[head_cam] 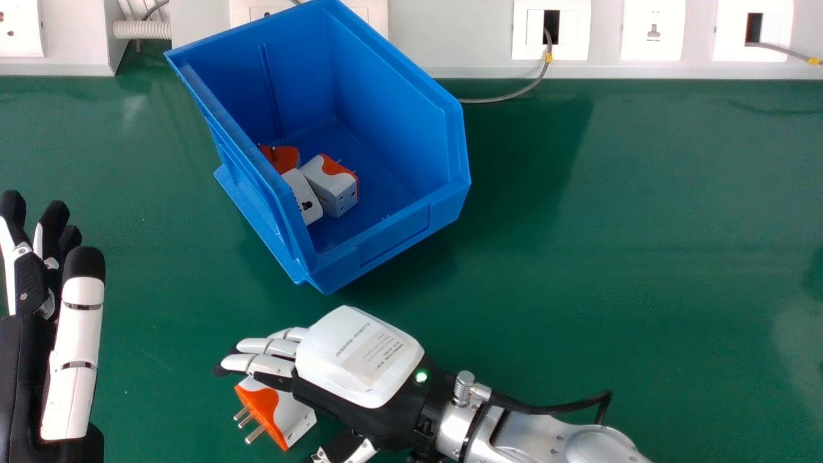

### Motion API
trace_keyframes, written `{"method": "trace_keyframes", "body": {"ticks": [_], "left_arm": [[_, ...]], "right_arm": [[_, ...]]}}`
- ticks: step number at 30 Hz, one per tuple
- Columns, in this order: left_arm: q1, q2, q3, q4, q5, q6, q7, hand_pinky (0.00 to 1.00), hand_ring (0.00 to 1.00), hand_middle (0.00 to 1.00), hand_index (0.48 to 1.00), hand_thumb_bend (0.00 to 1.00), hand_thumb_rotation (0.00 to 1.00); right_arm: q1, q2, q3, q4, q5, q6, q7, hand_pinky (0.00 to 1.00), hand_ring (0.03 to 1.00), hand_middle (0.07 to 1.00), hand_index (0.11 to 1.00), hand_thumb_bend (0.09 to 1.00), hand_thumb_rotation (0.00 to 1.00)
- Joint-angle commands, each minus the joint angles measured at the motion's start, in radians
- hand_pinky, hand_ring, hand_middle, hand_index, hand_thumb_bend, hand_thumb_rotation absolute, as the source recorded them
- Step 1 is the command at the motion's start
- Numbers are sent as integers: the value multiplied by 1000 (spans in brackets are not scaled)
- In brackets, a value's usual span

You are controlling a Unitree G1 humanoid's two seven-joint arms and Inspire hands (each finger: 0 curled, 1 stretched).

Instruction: Pick all objects and put in blue box

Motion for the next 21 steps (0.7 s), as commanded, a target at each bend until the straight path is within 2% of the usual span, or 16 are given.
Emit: {"method": "trace_keyframes", "body": {"ticks": [1,3,9,11,14,21], "left_arm": [[7,11,7,-28,-5,1,0,1000,1000,1000,1000,445,848],[7,11,7,-28,1,3,3,1000,1000,1000,999,448,848],[10,9,6,-27,-2,-3,0,1000,1000,1000,999,467,843],[13,11,7,-31,5,0,2,1000,1000,1000,999,468,842],[17,8,8,-38,4,7,6,1000,1000,1000,1000,466,845],[28,8,7,-47,2,9,5,1000,1000,1000,1000,455,849]], "right_arm": [[-34,21,6,-10,10,11,20,643,829,899,882,488,597],[-42,27,11,-8,7,25,32,644,830,901,883,500,596],[-58,45,15,-12,18,77,94,657,833,900,878,538,602],[-63,51,17,-7,19,85,98,661,833,900,877,542,604],[-71,60,24,3,10,101,91,664,829,893,872,547,606],[-81,71,43,5,5,143,112,662,818,878,860,539,594]]}}
